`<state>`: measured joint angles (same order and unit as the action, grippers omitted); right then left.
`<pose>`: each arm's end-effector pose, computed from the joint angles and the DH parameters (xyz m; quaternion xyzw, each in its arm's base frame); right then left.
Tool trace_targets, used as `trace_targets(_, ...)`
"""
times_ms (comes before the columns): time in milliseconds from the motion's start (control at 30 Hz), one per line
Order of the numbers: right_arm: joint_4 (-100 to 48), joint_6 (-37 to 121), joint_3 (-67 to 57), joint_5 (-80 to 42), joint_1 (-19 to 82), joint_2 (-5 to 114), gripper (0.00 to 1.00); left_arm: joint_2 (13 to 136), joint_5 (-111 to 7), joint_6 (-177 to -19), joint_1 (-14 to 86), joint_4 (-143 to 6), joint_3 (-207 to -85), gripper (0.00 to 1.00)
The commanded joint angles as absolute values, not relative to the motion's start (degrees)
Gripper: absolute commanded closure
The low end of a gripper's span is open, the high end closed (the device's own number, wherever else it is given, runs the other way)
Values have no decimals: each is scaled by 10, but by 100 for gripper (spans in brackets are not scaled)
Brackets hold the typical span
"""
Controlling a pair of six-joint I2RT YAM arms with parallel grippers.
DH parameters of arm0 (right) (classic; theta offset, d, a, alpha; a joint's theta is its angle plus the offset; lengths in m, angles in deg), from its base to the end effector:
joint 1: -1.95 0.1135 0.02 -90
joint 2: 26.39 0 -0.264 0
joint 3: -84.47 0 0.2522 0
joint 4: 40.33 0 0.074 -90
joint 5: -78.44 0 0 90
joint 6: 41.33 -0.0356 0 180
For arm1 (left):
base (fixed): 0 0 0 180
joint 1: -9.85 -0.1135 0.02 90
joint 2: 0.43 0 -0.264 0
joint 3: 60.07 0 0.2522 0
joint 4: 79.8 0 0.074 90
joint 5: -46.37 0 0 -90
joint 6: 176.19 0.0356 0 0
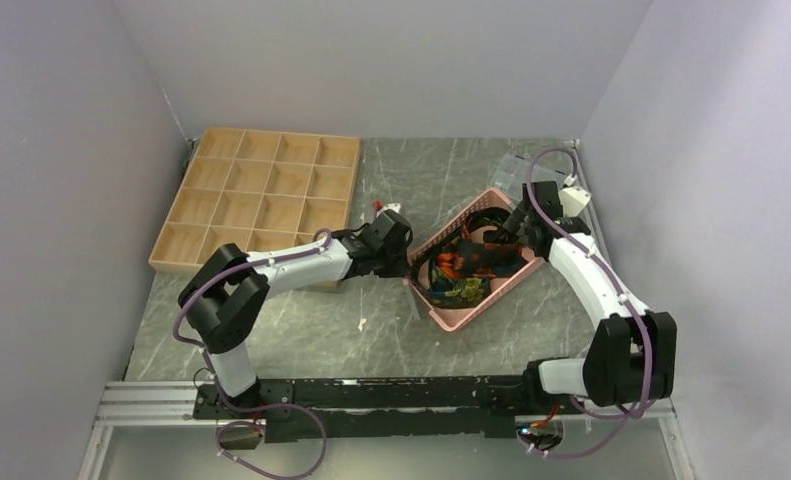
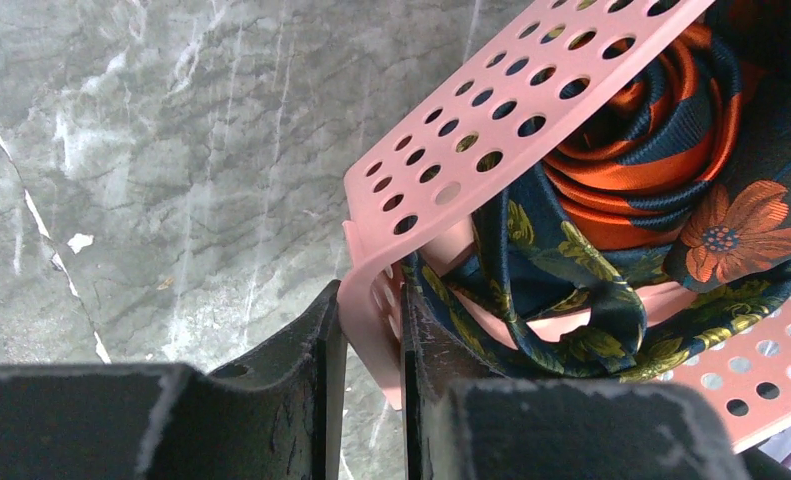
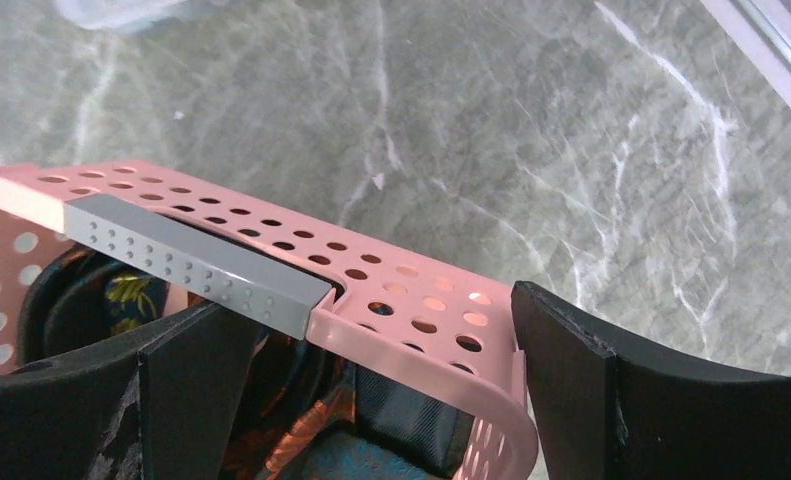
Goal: Roll the ties
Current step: Move the bin to the corner of the board.
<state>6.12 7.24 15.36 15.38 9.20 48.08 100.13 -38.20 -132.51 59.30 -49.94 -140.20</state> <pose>0.2657 0.0175 0.2612 0.3429 0.8560 -0.0694 0.3806 0.2461 -0.2825 0.2008 0.0096 0.9396 -0.2218 0.2606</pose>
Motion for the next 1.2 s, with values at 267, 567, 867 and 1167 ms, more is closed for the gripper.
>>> trace_targets(267,-14,97,222,116,52,486,0,954,-387,-1271,614,-490,-1382,35)
trace_targets(567,-20,114,257,120,50,458,0,926,-373,-1138,583,-421,-1445,27)
trace_targets(867,13,98,243,74,52,394,0,923,-593,-832,532,-397,-1504,27)
trace_targets(1167,45,98,247,-9,81,294,0,1070,-689,-713,503,-302,-1634,33)
